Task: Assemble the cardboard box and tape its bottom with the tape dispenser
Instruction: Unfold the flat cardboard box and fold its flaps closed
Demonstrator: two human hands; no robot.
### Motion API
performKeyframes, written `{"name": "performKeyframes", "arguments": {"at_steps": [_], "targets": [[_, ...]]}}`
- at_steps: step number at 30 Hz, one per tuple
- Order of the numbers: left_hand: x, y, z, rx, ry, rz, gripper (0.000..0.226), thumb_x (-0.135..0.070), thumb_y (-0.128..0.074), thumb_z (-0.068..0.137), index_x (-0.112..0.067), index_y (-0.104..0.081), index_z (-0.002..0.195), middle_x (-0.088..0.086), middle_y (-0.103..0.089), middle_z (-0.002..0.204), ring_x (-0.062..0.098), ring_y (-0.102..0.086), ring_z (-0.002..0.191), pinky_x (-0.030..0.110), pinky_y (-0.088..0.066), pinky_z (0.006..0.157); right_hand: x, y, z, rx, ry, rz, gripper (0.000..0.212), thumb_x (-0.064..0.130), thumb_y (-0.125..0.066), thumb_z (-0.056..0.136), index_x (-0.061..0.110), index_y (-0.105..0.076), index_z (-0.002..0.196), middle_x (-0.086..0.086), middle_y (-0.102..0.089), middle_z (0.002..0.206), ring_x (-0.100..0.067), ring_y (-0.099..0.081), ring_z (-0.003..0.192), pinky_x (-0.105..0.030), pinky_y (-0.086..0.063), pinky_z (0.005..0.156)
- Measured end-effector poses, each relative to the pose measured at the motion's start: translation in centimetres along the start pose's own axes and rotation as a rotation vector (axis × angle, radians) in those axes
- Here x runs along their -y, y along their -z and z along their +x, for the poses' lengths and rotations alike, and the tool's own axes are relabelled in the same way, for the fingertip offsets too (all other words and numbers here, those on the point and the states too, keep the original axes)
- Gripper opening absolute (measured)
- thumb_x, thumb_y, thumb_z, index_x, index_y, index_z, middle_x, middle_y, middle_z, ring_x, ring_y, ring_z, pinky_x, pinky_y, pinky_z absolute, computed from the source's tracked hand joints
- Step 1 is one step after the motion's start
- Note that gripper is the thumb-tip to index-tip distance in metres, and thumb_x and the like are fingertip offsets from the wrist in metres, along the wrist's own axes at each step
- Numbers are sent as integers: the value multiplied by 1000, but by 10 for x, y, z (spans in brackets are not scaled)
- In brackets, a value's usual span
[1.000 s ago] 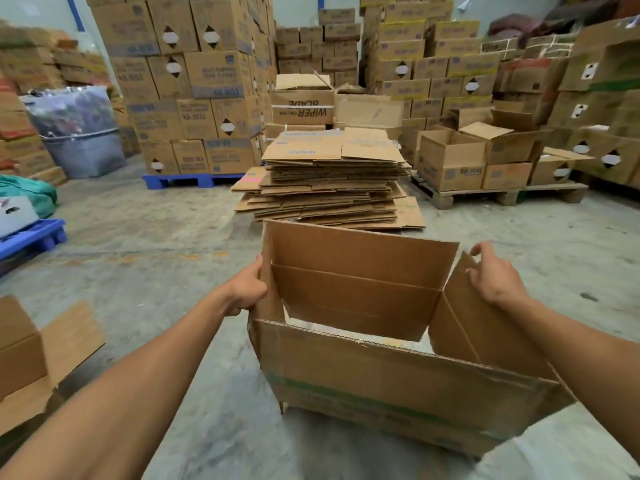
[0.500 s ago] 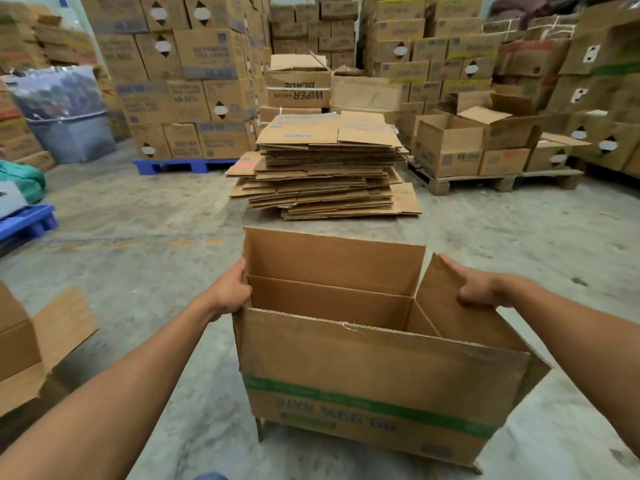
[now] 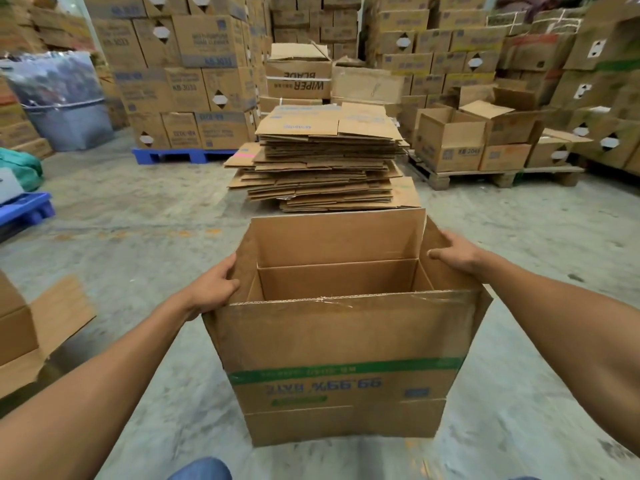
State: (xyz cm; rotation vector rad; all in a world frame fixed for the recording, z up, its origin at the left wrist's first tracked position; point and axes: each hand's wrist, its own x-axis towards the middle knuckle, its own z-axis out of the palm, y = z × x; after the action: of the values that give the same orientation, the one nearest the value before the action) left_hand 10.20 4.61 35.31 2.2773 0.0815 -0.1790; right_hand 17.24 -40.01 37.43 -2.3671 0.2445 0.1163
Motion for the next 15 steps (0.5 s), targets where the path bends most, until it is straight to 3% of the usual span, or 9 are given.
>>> {"name": "performKeyframes", "arguments": {"at_steps": [3,5,7,9,12,15], "targets": [[2,-6,5,-59,-64,55,73,-19,-56,83,-20,-30,151,-1,-41,149,21,-46,129,39,-39,109,-10,-6,-2,-86,85,-215,65,27,-57,94,21,-31,154,-16,-40,153,-36,-44,134,-41,-40,108],[5,-7,16,-58,-40,162,92,-34,-64,72,-15,-25,152,7,-36,154,25,-39,137,44,-35,113,-16,-13,-7,-137,150,-502,65,48,-58,89,34,-36,149,-17,-35,154,-37,-38,138,-51,-38,110],[-2,-8,17,-32,2,248,107,-38,-76,75,-11,-12,155,11,-19,161,28,-25,145,41,-25,118,-14,-19,-15,-69,116,-696,77,71,-59,78,42,-36,146,-15,-25,156,-37,-31,141,-58,-36,110],[-11,-9,14,36,44,289,124,-43,-81,73,-10,5,155,7,1,164,27,-8,150,39,-16,120,-10,-20,-18,35,54,-841,96,86,-59,62,48,-32,146,-13,-9,161,-38,-17,147,-64,-24,111],[-22,1,10,189,104,408,148,-65,-80,56,-14,21,152,1,21,162,25,7,150,41,-13,121,-6,-18,-18,169,-44,-875,117,92,-61,47,52,-23,149,-12,19,163,-39,6,150,-67,-13,115],[-31,4,5,315,119,459,170,-83,-76,31,-17,27,149,0,29,159,24,14,149,43,-7,122,3,-23,-13,177,-90,-736,115,83,-69,56,45,-20,153,-12,24,162,-42,6,150,-60,-15,117]]}}
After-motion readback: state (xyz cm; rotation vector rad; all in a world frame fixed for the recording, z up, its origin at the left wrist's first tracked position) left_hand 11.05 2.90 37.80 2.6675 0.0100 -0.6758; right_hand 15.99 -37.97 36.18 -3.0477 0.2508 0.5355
